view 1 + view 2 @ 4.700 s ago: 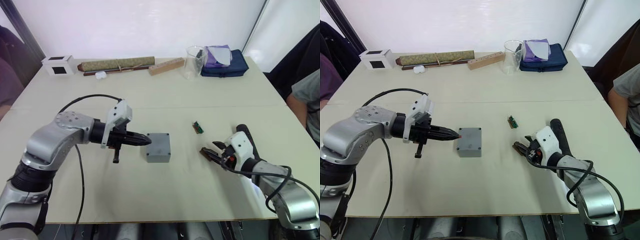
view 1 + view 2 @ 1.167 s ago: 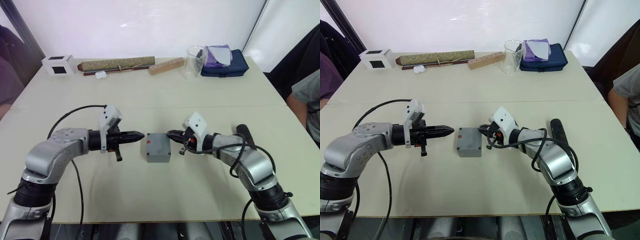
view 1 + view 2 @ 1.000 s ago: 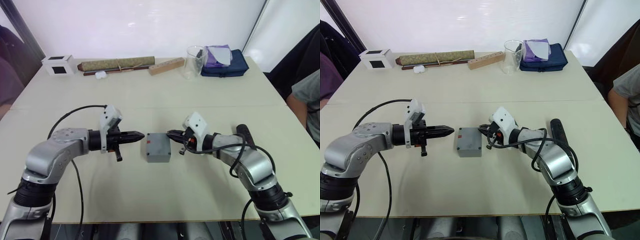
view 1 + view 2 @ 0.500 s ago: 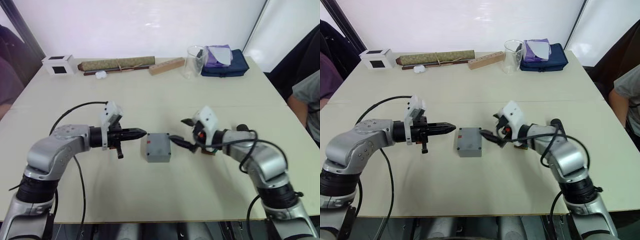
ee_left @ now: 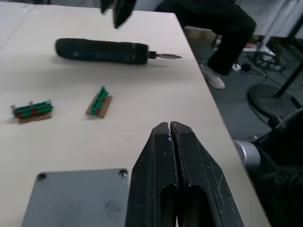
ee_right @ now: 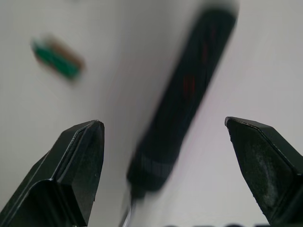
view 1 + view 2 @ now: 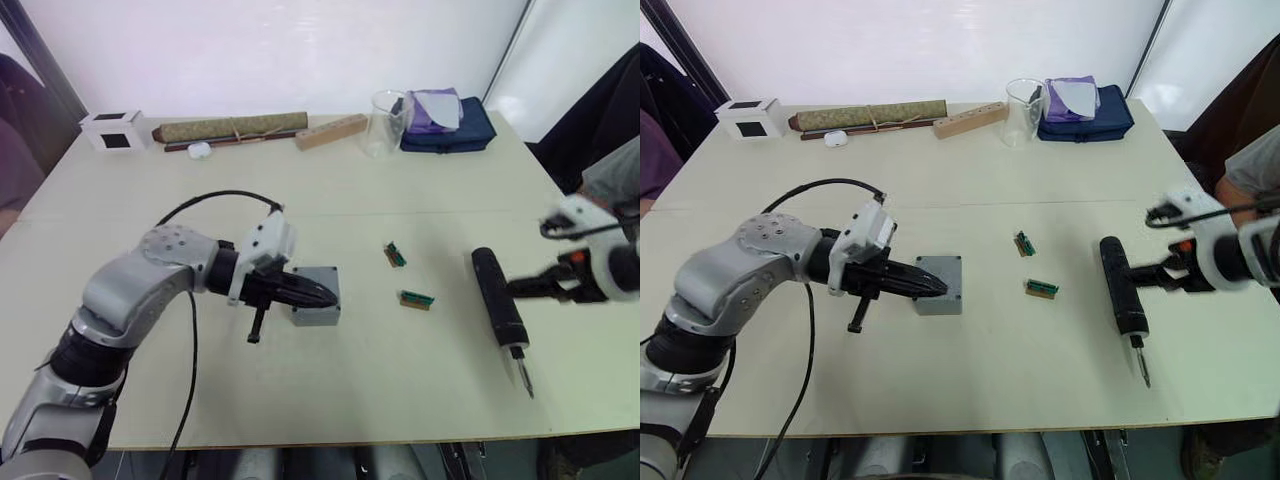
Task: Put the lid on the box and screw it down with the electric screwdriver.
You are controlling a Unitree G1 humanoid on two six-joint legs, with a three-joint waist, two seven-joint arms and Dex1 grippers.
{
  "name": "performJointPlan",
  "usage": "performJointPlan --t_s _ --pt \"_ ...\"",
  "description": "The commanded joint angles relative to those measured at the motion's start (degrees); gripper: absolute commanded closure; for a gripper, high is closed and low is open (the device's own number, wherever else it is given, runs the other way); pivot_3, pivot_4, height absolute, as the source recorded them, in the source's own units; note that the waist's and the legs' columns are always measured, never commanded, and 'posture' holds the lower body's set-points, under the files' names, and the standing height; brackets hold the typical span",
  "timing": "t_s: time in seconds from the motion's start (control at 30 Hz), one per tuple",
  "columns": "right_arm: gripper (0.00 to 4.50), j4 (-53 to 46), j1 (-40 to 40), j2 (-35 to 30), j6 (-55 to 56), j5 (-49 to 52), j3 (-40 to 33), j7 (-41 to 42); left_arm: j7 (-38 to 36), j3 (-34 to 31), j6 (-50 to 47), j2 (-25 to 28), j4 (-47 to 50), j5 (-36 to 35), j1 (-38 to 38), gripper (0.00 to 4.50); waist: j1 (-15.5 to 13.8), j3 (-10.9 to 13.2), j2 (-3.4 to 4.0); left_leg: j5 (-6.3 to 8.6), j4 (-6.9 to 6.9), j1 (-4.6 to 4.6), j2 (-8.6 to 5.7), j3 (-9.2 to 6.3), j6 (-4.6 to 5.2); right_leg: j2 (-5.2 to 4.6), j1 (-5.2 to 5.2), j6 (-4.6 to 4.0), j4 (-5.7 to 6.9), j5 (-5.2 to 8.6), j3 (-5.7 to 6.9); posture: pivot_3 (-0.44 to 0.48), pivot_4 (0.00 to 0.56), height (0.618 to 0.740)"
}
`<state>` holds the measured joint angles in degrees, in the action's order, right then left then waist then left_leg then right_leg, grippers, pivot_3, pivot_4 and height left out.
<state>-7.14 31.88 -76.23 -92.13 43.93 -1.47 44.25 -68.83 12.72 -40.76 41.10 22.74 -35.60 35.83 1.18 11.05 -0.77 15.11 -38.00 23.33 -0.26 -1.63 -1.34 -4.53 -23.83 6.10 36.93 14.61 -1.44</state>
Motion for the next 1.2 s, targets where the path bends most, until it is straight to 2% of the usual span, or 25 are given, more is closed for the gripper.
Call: performJointPlan --t_s 0.03,0.13,0.3,0.63,0.73,0.9,0.93,1.13,1.2 --pt "0.09 3.3 0.4 -2.5 -0.4 3.2 2.5 0.8 -0.5 0.2 1.8 -0.8 1.1 0.6 0.8 4.5 -0.1 0.0 0.01 0.0 0.0 0.0 0.0 -0.01 0.0 0.01 0.0 0.01 0.01 0.0 0.0 0.0 0.15 0.74" --pt "0.09 6.7 0.0 -2.2 -0.4 4.8 4.7 0.7 0.1 0.3 1.6 -1.3 1.4 0.5 0.5 4.5 -0.3 0.0 0.0 0.0 -0.01 0.03 0.0 -0.02 0.0 0.03 -0.04 0.17 0.02 -0.08 0.0 0.0 0.15 0.74" --pt "0.09 11.3 2.8 2.4 -0.4 1.2 8.9 -0.9 1.1 -1.7 -0.5 0.5 3.6 -0.8 -2.0 4.5 -0.2 0.0 0.0 0.0 -0.02 0.06 -0.01 -0.03 0.0 0.03 -0.05 0.18 0.0 -0.09 0.0 0.0 0.15 0.74" --pt "0.09 13.1 5.4 7.8 0.7 -3.9 15.9 -0.6 4.5 -3.2 -2.4 1.1 5.0 -1.6 -4.1 4.5 -0.4 0.0 -0.01 0.0 -0.03 0.09 -0.01 -0.06 0.0 0.04 -0.12 0.18 0.06 -0.09 0.0 0.0 0.15 0.74" --pt "0.66 12.2 5.0 8.0 1.9 -5.7 18.2 0.2 5.5 -3.9 -3.2 1.4 5.5 -2.0 -4.9 4.5 -0.3 0.0 -0.08 0.0 -0.04 0.08 0.0 -0.08 0.0 0.05 -0.08 0.18 0.05 -0.09 0.01 0.0 0.15 0.74" --pt "2.32 13.4 6.0 10.1 1.1 -7.5 18.3 0.3 6.4 -5.3 -3.6 2.8 5.6 -2.2 -6.2 4.5 -0.2 -0.1 -0.13 0.0 -0.05 0.04 0.0 -0.09 0.0 0.06 -0.03 0.18 0.06 -0.09 0.01 0.0 0.15 0.74" --pt "2.45 13.4 6.0 10.2 1.2 -7.9 18.3 0.5 6.4 -5.5 -3.6 3.0 5.5 -2.1 -6.3 4.5 -0.2 -0.1 -0.21 0.0 -0.05 0.03 0.01 -0.1 0.0 0.08 -0.03 0.18 0.05 -0.09 0.02 0.0 0.15 0.74" --pt "2.45 16.9 8.0 11.6 4.0 -11.1 14.3 -0.3 6.3 -7.0 -2.6 4.9 2.4 -0.7 -6.7 4.5 0.0 -0.1 -0.33 0.0 -0.06 -0.01 0.03 -0.11 0.0 0.11 0.02 0.18 0.05 -0.09 0.02 0.0 0.15 0.74" --pt "2.45 17.7 9.0 11.2 11.9 -14.0 12.9 -0.5 6.0 -7.9 -1.9 6.0 0.4 0.0 -6.9 4.5 0.3 -0.1 -0.39 0.0 -0.07 -0.09 0.04 -0.08 0.0 0.11 0.09 0.18 0.03 -0.09 0.01 0.0 0.15 0.74"
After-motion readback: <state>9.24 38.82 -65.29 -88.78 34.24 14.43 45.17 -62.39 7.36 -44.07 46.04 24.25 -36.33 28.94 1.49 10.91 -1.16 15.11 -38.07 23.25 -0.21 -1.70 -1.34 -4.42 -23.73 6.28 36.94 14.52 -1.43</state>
